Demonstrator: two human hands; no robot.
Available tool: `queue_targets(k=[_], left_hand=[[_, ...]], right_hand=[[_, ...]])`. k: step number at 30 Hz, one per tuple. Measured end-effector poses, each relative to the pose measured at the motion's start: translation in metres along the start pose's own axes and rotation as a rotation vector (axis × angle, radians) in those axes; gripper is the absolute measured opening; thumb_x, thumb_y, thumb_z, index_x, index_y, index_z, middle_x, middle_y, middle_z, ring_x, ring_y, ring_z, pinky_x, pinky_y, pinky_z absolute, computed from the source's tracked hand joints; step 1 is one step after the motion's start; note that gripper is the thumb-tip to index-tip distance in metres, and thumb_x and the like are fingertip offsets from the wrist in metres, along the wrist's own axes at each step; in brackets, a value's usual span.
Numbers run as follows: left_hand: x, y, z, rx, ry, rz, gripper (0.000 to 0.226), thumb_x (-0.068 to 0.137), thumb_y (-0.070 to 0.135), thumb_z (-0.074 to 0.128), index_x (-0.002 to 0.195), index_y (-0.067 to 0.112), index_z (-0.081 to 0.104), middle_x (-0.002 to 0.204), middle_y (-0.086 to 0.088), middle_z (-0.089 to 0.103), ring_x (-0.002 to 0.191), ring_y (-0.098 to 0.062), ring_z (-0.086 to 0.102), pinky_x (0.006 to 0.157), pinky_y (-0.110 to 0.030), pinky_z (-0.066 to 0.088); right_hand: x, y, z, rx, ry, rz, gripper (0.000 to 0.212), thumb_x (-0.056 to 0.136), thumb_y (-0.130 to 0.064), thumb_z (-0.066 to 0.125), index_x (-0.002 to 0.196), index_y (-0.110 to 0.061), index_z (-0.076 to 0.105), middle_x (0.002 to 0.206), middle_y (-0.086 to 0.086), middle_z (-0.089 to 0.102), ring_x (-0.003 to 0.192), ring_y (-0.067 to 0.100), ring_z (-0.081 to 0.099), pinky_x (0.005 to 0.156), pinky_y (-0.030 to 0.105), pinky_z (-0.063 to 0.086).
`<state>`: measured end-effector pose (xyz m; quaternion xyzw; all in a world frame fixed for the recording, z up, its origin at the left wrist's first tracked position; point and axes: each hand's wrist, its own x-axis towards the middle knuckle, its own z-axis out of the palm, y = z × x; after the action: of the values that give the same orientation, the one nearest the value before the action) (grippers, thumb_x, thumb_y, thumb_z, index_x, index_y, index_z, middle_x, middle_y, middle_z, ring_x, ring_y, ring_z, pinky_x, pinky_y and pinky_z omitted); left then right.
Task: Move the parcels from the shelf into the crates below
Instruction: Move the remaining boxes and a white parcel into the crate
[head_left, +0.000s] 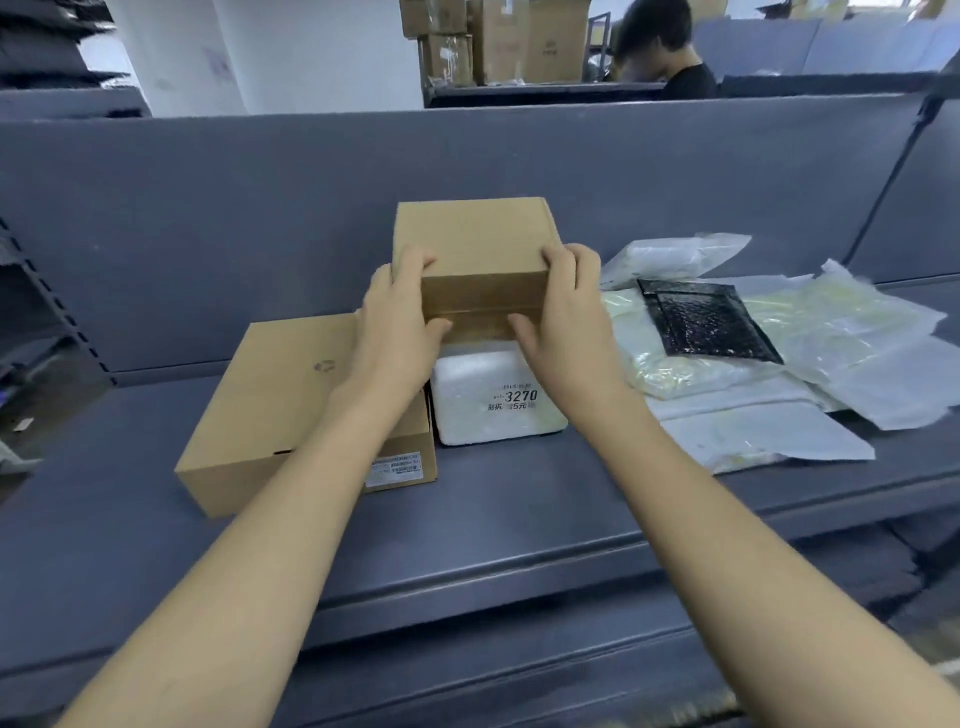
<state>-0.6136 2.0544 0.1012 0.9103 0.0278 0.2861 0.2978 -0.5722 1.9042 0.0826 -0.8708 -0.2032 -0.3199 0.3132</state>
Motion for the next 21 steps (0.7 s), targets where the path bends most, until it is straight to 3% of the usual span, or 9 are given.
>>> queue_targets(k=[3, 6, 10, 12, 16, 18, 21], left_hand=[[-0.051, -0.005, -0.018, -0.062, 0.057, 0.025, 0.052, 0.085, 0.005, 0.065, 0.129, 0.022, 0.043, 0.124, 0.009, 0.048, 0.106, -0.006, 0.041, 0.086, -0.017, 0.029], [-0.104, -0.013, -0.032, -0.088, 0.082, 0.024, 0.047, 0.086, 0.005, 0.064, 0.127, 0.02, 0.046, 0.113, 0.013, 0.044, 0.098, -0.001, 0.038, 0.082, -0.014, 0.029], [-0.165, -0.028, -0.039, -0.112, 0.12, 0.062, 0.045, 0.083, -0.001, 0.065, 0.122, 0.012, 0.05, 0.128, -0.004, 0.049, 0.105, -0.001, 0.039, 0.087, -0.013, 0.03], [-0.189, -0.037, -0.041, -0.115, 0.126, 0.093, 0.047, 0.081, -0.004, 0.066, 0.122, 0.013, 0.05, 0.134, -0.012, 0.045, 0.112, -0.003, 0.04, 0.091, -0.011, 0.029], [-0.231, -0.047, -0.048, -0.126, 0.136, 0.137, 0.05, 0.079, -0.008, 0.067, 0.115, 0.019, 0.045, 0.139, -0.001, 0.034, 0.116, 0.024, 0.025, 0.095, 0.001, 0.025], [-0.247, -0.051, -0.054, -0.115, 0.136, 0.151, 0.049, 0.079, -0.007, 0.067, 0.114, 0.019, 0.045, 0.14, 0.003, 0.031, 0.121, 0.016, 0.029, 0.095, -0.007, 0.033], [-0.267, -0.062, -0.064, -0.076, 0.066, 0.164, 0.048, 0.079, -0.005, 0.069, 0.114, 0.018, 0.046, 0.141, -0.001, 0.028, 0.12, -0.014, 0.044, 0.097, -0.001, 0.026]], right_hand=[[-0.046, -0.019, -0.016, 0.074, 0.012, 0.028, 0.05, 0.08, -0.005, 0.066, 0.125, -0.001, 0.045, 0.127, 0.014, 0.041, 0.099, 0.027, 0.05, 0.077, 0.029, 0.043], [-0.092, -0.036, -0.026, 0.147, 0.015, 0.024, 0.046, 0.076, -0.001, 0.068, 0.117, -0.001, 0.049, 0.117, 0.015, 0.046, 0.098, 0.016, 0.041, 0.076, 0.022, 0.035], [-0.149, -0.056, -0.037, 0.296, -0.043, 0.114, 0.045, 0.077, -0.006, 0.072, 0.114, -0.009, 0.046, 0.113, 0.005, 0.043, 0.098, 0.008, 0.042, 0.081, 0.02, 0.04], [-0.173, -0.065, -0.041, 0.37, -0.093, 0.177, 0.05, 0.076, -0.015, 0.077, 0.11, -0.018, 0.04, 0.11, -0.002, 0.039, 0.098, 0.003, 0.041, 0.083, 0.011, 0.039], [-0.206, -0.078, -0.052, 0.504, -0.219, 0.311, 0.071, 0.069, -0.032, 0.083, 0.117, -0.026, 0.03, 0.116, -0.01, 0.04, 0.107, -0.001, 0.044, 0.088, 0.007, 0.039], [-0.217, -0.082, -0.06, 0.595, -0.331, 0.351, 0.089, 0.07, -0.034, 0.082, 0.132, -0.034, 0.019, 0.121, -0.028, 0.038, 0.111, -0.016, 0.044, 0.088, 0.002, 0.037], [-0.231, -0.083, -0.064, 0.633, -0.512, 0.394, 0.111, 0.074, -0.036, 0.078, 0.151, -0.029, -0.002, 0.118, -0.041, 0.035, 0.103, -0.033, 0.037, 0.083, -0.007, 0.031]])
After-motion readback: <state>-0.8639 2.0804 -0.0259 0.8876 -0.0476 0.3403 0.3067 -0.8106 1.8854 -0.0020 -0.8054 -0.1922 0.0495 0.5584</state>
